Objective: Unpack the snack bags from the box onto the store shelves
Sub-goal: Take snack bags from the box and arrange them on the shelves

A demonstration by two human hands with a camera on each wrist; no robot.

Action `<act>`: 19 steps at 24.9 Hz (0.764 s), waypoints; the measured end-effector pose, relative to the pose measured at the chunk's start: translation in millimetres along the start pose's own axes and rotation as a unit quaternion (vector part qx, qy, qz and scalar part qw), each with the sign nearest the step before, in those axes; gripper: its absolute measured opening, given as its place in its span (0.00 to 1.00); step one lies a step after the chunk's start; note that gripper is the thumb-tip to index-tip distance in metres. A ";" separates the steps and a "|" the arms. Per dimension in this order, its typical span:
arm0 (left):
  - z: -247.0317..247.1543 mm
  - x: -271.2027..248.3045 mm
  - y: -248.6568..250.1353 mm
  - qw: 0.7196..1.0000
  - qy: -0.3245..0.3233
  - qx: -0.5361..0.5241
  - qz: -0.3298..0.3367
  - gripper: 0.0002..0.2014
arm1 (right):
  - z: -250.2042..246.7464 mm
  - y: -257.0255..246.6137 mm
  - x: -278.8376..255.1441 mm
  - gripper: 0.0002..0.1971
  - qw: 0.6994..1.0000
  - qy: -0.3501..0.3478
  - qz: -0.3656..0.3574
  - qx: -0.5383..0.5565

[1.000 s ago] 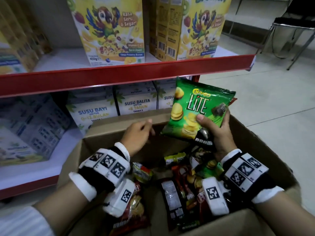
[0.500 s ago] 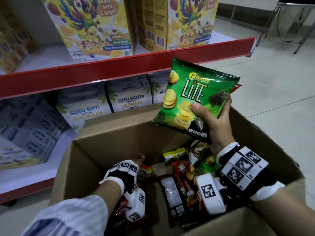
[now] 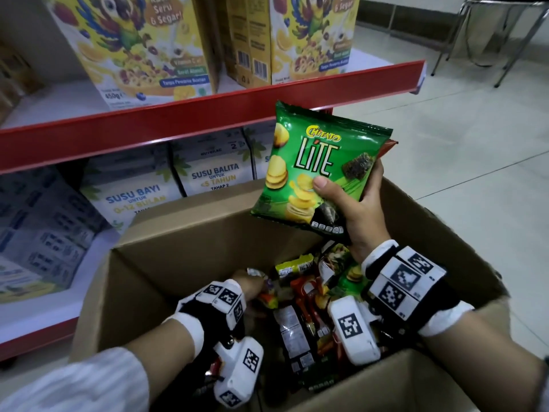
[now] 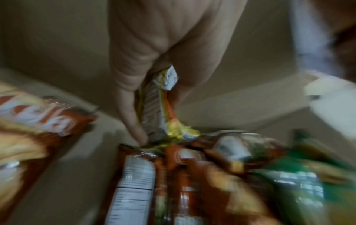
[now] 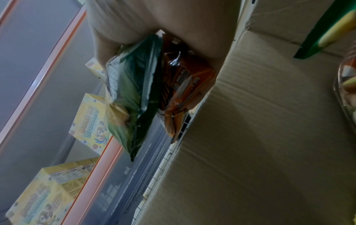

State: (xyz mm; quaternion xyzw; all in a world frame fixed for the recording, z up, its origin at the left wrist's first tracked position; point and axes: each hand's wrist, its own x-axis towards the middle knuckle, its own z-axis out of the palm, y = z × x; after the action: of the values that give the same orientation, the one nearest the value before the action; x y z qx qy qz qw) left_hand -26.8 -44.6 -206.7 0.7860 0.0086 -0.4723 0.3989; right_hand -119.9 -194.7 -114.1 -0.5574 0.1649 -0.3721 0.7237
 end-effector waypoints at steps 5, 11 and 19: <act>-26.7 -54.1 32.1 0.981 -0.136 -0.117 0.068 0.17 | -1.3 -2.0 -5.2 0.52 1.000 0.005 -0.018 -0.008; -85.9 -108.0 44.7 0.950 -0.197 -0.200 0.137 0.11 | -2.0 -8.3 -4.7 0.46 0.999 0.028 -0.018 0.011; -102.2 -123.5 35.4 0.930 -0.102 -0.256 0.243 0.19 | 22.7 -36.4 -0.1 0.50 0.999 -0.013 -0.050 0.003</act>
State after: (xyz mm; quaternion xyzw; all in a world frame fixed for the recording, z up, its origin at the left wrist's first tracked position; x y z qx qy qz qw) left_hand -6.2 41.1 -68.3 0.5830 -0.1024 -0.4204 0.6877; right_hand -118.0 -182.8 -72.9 -0.5679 0.1264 -0.4011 0.7076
